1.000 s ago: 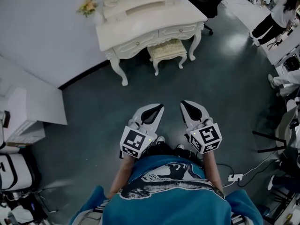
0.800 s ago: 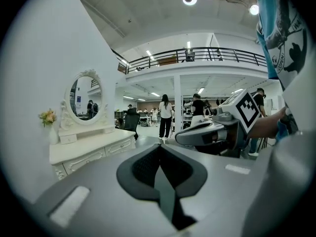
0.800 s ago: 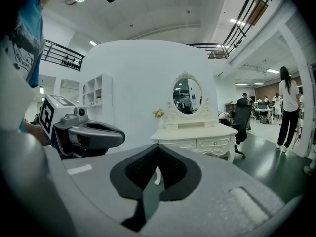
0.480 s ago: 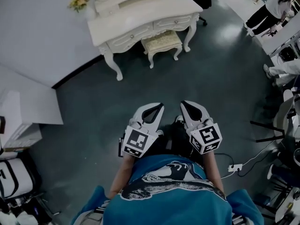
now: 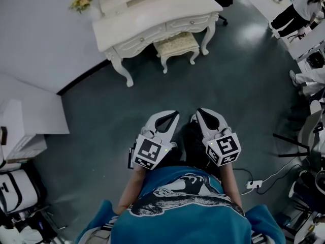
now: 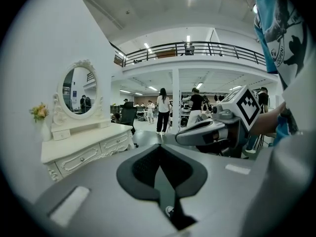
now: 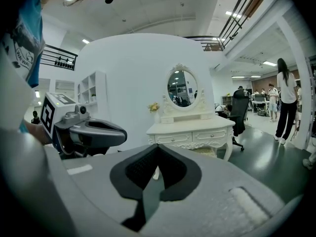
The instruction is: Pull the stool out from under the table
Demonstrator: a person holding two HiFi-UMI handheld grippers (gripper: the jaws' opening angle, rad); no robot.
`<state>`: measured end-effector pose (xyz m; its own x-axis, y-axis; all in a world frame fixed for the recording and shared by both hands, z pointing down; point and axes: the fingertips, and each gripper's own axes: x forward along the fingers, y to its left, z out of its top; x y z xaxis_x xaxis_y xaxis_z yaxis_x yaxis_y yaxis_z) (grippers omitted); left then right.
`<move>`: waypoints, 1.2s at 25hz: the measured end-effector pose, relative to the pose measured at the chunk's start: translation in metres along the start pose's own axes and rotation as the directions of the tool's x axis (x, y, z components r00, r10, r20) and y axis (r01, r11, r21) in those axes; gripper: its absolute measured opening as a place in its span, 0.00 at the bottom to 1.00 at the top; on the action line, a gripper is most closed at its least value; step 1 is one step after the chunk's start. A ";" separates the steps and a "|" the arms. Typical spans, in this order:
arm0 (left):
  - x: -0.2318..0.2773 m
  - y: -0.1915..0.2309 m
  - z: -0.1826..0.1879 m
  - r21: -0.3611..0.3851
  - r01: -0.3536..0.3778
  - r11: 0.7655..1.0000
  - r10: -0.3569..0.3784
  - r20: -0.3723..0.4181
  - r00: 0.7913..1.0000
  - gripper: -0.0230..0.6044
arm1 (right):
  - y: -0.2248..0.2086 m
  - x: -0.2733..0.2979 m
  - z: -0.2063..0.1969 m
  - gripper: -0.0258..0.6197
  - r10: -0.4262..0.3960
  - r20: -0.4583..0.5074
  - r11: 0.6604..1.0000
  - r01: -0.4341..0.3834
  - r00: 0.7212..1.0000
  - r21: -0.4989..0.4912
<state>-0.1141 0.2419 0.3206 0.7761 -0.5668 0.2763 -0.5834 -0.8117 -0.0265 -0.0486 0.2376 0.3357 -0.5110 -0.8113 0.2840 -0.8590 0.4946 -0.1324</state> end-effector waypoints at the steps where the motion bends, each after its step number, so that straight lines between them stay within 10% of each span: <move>1: 0.007 0.005 0.001 -0.005 -0.005 1.000 0.005 -0.003 1.000 0.06 | -0.007 0.006 0.001 0.04 0.004 -0.001 1.000 -0.004 1.000 0.004; 17: 0.159 0.082 0.054 -0.076 -0.135 0.988 0.134 -0.016 0.991 0.05 | -0.182 0.091 0.059 0.04 0.087 -0.006 0.996 -0.086 0.996 0.012; 30: 0.211 0.095 0.065 -0.028 -0.257 0.966 0.254 -0.078 0.964 0.05 | -0.245 0.122 0.065 0.04 0.182 0.005 0.983 -0.182 0.983 0.027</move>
<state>0.0095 0.0358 0.3135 0.5815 -0.7417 0.3343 -0.7695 -0.6348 -0.0700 0.0973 -0.0027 0.3407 -0.6588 -0.7094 0.2505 -0.7523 0.6255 -0.2071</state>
